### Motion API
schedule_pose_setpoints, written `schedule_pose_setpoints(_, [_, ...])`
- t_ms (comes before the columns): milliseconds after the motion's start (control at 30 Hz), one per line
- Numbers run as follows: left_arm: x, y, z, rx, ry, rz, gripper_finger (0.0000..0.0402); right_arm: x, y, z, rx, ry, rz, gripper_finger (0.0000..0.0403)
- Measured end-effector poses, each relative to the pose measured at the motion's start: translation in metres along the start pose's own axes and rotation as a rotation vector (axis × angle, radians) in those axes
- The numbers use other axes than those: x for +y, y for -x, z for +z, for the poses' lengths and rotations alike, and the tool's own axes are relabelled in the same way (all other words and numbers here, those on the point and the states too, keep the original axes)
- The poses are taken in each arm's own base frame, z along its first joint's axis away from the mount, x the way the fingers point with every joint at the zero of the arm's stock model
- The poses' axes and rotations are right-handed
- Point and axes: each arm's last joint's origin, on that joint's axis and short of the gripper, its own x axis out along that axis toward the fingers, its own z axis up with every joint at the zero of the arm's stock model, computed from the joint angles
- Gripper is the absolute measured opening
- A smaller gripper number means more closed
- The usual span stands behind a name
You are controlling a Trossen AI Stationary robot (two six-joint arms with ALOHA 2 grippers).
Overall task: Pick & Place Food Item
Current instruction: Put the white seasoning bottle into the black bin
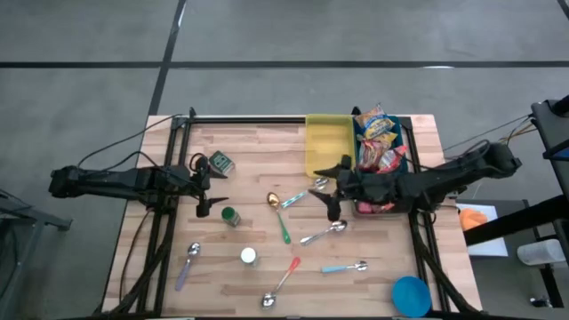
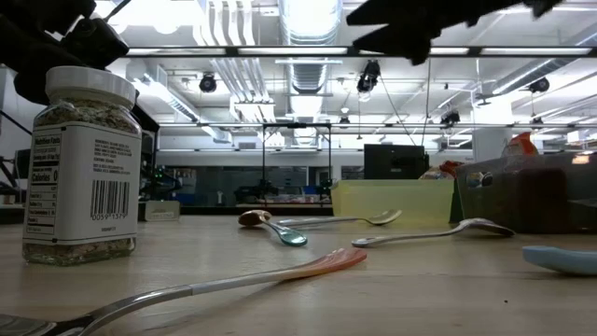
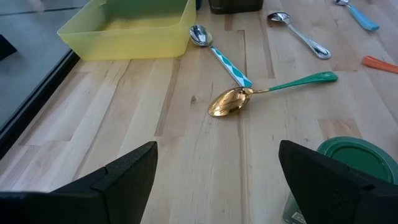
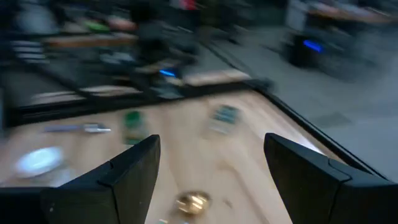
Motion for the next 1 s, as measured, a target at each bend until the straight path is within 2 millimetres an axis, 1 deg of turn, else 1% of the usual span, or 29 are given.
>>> schedule_pose_setpoints(67, [0.000,0.000,0.000,0.001,0.000,0.000,0.0340,-0.007,-0.002,-0.007,-0.047,0.032,0.088,0.0285])
schedule_pose_setpoints(100, [0.000,0.000,0.000,0.000,0.000,0.000,0.0340,-0.011,-0.004,-0.011,-0.061,0.041,0.105,0.0285])
schedule_pose_setpoints(200, [0.000,0.000,0.000,0.002,-0.001,0.000,0.0340,-0.020,-0.008,-0.020,-0.068,0.041,0.084,0.0285])
schedule_pose_setpoints(267, [0.000,0.000,0.000,0.003,0.000,0.000,0.0340,-0.022,-0.010,-0.024,-0.050,0.047,0.092,0.0285])
schedule_pose_setpoints(400, [0.000,0.000,-0.001,0.009,-0.002,-0.001,0.0340,-0.018,-0.016,-0.028,-0.024,0.055,0.176,0.0285])
schedule_pose_setpoints(500, [0.000,0.000,-0.001,0.010,-0.002,-0.001,0.0340,-0.015,-0.023,-0.029,-0.011,0.058,0.177,0.0285])
schedule_pose_setpoints(833, [0.000,0.000,-0.001,0.015,-0.003,-0.001,0.0340,-0.005,-0.055,-0.038,0.058,0.086,0.226,0.0285])
schedule_pose_setpoints(1000, [0.000,0.000,-0.002,0.016,-0.003,-0.001,0.0340,0.002,-0.068,-0.035,0.058,0.084,0.281,0.0285])
